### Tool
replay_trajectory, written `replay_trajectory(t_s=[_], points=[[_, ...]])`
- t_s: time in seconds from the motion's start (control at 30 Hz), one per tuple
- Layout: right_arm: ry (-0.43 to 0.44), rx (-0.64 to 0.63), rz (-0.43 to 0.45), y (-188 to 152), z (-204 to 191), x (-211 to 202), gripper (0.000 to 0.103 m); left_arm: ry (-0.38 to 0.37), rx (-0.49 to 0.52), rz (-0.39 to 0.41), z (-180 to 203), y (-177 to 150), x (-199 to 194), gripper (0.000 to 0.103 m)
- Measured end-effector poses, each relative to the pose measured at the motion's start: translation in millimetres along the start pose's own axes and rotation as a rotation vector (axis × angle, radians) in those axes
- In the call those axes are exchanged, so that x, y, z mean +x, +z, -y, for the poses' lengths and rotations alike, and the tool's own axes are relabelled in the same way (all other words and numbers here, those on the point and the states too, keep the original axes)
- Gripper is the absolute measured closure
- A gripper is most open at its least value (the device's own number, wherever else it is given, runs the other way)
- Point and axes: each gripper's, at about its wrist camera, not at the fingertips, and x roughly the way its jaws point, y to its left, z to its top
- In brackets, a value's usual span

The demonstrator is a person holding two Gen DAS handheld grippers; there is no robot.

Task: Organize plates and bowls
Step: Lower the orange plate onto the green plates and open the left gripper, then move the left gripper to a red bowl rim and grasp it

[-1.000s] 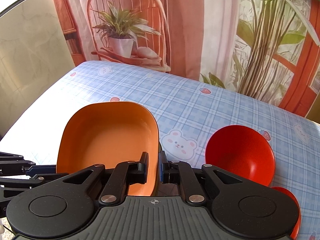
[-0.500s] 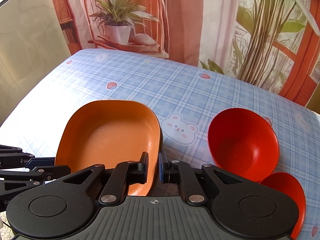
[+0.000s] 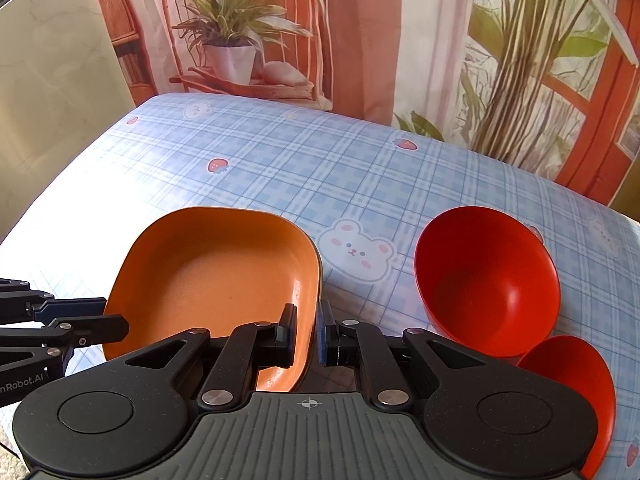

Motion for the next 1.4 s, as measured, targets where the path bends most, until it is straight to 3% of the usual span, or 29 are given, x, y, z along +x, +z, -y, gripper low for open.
replay_trajectory(t_s=[0.3,0.43,0.73,1.4], points=[[-0.009,0.000,0.006,-1,-2,-1,0.092,0.027,-0.004,0.035,1,4,-3,0.084],[0.002,0.003,0.046,-2,-1,-10,0.087,0.040,0.002,0.053,3,8,-8,0.084],[0.007,0.014,0.124,-3,2,-38,0.087,0.057,0.035,0.099,18,14,-21,0.082],[-0.024,0.077,0.219,-41,38,-89,0.087,0.013,0.118,0.159,65,7,-43,0.082]])
